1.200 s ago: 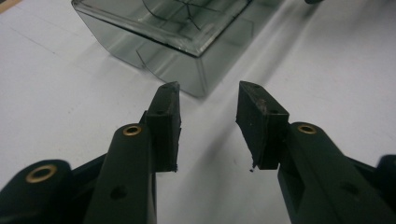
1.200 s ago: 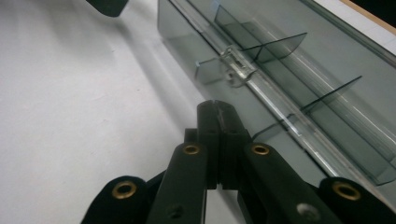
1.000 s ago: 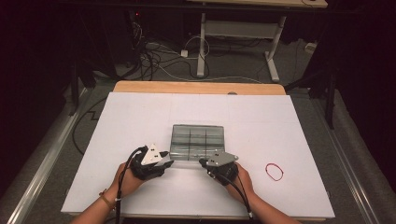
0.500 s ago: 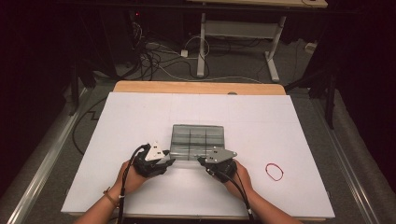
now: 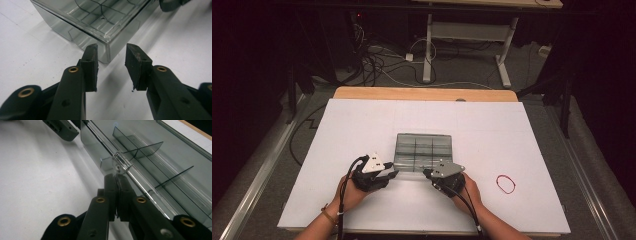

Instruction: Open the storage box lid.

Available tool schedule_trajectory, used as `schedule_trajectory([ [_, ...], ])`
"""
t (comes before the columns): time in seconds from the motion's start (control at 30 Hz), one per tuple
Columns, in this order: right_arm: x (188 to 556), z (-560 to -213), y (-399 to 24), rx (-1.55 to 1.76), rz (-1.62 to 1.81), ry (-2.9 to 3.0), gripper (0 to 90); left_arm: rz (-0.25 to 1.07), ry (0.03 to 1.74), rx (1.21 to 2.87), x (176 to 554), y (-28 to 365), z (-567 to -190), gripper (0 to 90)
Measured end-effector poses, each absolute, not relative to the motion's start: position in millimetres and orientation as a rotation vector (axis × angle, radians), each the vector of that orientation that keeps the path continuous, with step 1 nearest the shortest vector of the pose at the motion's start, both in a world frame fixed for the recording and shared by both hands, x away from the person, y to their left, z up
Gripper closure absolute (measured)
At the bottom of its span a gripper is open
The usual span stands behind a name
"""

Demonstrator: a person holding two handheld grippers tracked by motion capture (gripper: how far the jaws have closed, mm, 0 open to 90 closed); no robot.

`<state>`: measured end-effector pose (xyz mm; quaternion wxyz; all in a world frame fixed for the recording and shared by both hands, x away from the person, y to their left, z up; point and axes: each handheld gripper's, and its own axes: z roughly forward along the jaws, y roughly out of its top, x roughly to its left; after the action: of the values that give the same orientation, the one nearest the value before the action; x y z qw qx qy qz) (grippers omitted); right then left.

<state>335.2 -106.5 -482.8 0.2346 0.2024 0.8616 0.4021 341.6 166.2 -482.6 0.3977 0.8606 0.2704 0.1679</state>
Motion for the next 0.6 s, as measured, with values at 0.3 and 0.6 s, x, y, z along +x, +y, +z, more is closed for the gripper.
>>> schedule_trajectory([
  [0.3,325,-456,-133,0.534,1.133,2.264,79.0,0.419,0.711,2.162,345,166,-482,63.0],
  [0.6,334,-447,-161,0.617,1.116,2.236,60.3,0.406,0.722,2.153,347,166,-483,62.8],
])
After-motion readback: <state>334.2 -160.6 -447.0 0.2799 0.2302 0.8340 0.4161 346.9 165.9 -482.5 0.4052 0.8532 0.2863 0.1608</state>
